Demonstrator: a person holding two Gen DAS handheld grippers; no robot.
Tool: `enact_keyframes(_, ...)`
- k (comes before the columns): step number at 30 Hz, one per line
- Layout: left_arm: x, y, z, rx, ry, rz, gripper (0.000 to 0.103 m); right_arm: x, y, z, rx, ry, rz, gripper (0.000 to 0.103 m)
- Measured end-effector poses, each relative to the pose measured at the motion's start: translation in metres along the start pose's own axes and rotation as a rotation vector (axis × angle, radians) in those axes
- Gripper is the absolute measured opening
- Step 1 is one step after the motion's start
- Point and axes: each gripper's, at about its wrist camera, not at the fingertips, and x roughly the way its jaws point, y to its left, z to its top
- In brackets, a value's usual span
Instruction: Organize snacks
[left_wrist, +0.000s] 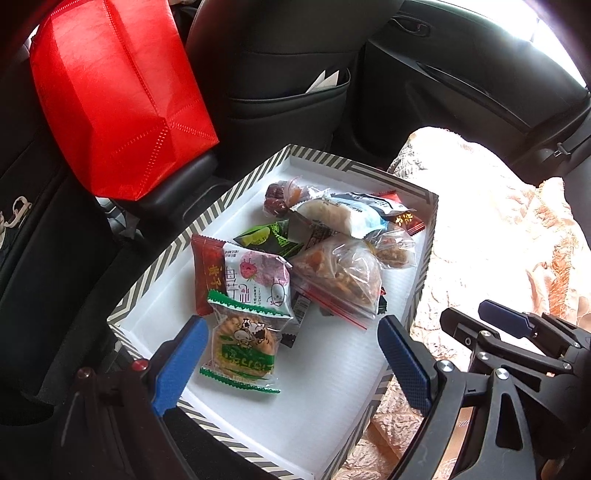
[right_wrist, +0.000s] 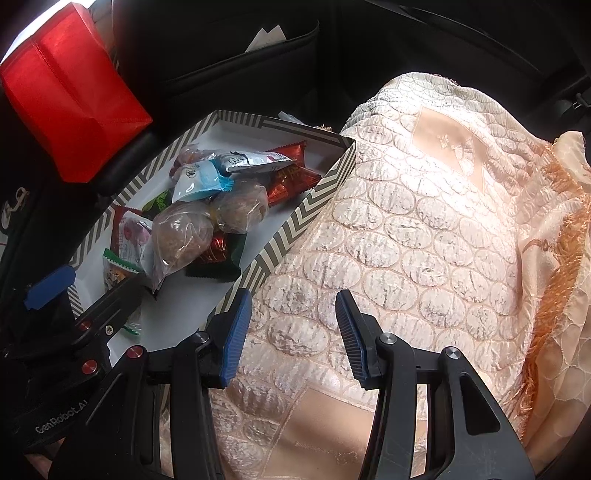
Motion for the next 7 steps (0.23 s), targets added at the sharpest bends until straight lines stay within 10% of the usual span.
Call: enact_keyframes(7,-0.0044,-0.0047,0.0006,0.018,-0.022,0.018,0.094,-0.0007,-0.0016,0.0000,0.013,-0.004,0.002,0.047)
